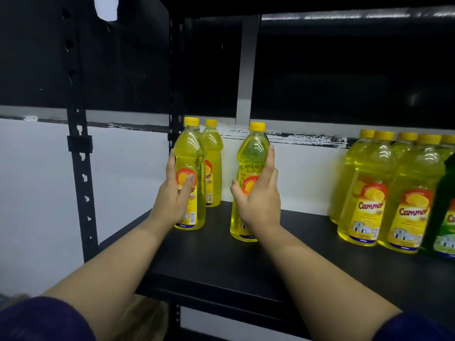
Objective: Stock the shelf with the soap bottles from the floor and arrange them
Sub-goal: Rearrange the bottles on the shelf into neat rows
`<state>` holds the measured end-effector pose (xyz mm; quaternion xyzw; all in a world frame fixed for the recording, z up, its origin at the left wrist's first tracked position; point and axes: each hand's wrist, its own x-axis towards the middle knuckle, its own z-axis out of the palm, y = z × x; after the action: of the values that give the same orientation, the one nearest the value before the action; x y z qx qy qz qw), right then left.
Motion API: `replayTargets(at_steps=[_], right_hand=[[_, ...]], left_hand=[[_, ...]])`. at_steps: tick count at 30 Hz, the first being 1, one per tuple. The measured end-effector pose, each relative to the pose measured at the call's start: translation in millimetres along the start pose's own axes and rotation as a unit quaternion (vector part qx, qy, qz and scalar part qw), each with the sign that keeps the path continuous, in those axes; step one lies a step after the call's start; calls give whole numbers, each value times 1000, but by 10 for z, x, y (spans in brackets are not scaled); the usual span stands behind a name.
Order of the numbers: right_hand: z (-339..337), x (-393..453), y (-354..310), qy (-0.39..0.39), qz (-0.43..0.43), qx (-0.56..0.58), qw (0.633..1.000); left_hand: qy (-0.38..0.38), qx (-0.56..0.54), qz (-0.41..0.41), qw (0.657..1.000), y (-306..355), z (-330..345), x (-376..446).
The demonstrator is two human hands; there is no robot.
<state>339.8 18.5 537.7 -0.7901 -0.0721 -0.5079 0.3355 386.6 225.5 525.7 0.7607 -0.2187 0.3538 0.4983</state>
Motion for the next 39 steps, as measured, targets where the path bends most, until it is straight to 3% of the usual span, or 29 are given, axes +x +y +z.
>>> replayTargets(at_steps=[6,19,28,32,35,39], right_hand=[[98,32,31,4,0,-10,1000],[73,19,20,-7,5,-3,1000],[-5,-15,-37,-17,15,5,1000],[-126,-69,-122,-37,17,28,999],[-198,-114,-217,-51,21,45,997],[-209,-232,-490,-76,24,36,996]], left_hand=[[10,173,71,982,30,47,-90],[-1,151,44,988,-7,113,-64],[-7,147,-27,989,-14,104,-91],[-48,130,-85,987,28,9,-186],[-16,110,-175,978,118,-145,-351],[29,62,-180,981,314,-384,-682]])
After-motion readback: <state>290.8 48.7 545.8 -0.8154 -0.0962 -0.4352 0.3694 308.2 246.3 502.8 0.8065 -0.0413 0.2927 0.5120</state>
